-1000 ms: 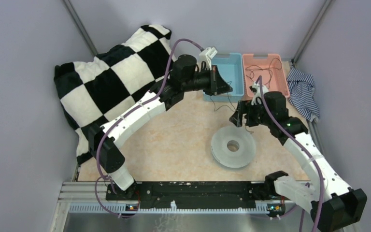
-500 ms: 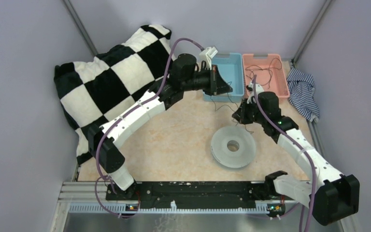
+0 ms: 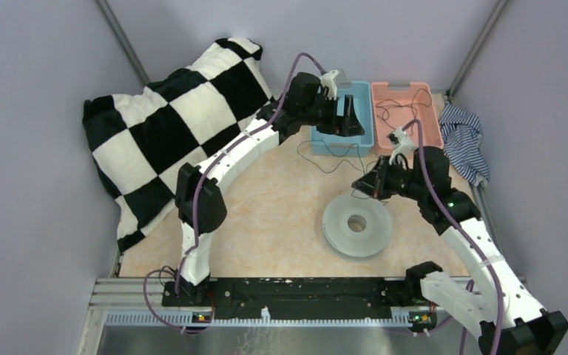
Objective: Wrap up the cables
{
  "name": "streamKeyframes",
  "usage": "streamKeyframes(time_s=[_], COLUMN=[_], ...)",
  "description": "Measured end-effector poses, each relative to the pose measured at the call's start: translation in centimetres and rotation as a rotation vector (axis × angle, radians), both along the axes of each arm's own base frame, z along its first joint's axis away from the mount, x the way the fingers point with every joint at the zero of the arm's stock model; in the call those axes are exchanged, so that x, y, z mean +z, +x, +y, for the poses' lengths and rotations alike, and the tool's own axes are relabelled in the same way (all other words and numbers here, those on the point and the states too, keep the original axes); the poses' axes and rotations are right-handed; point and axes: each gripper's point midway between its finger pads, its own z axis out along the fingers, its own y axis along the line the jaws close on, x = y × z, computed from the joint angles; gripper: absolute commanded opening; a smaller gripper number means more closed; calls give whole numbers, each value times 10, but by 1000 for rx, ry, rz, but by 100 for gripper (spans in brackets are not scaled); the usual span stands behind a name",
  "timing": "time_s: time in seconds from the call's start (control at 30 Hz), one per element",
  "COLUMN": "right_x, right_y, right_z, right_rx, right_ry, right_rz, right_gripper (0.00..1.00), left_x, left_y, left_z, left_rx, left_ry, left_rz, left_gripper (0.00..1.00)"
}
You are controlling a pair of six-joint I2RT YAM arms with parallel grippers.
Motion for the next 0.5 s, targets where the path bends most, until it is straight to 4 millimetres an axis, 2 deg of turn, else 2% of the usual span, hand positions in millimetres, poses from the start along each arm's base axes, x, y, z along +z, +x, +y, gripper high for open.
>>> streamKeyframes(time_s=[0.03, 0.1, 0.2, 0.3, 0.4, 0.5], right_x=[8, 27, 64, 94, 116, 128], right_y=[-4, -4, 8, 12, 8, 10], right_z=[-1, -9, -46, -85, -108, -128], right_rx=[0, -41, -228, -436, -579, -706], right_ry=[15, 39, 63, 62, 52, 34], right_rz=[7, 1, -45, -105, -131, -135], right_gripper=[0, 0, 0, 0, 0, 0], left_x=[-11, -28, -31, -23, -14, -24], left_y=[1, -2, -6, -21, -34, -50], left_z=[0, 5, 23, 59, 97, 125], left_rx=[-2, -5, 23, 70, 139, 175], left_ry=[24, 79, 131, 176, 210, 239], left_rz=[13, 36, -2, -41, -87, -87], left_gripper=[98, 99, 99, 99, 99, 99])
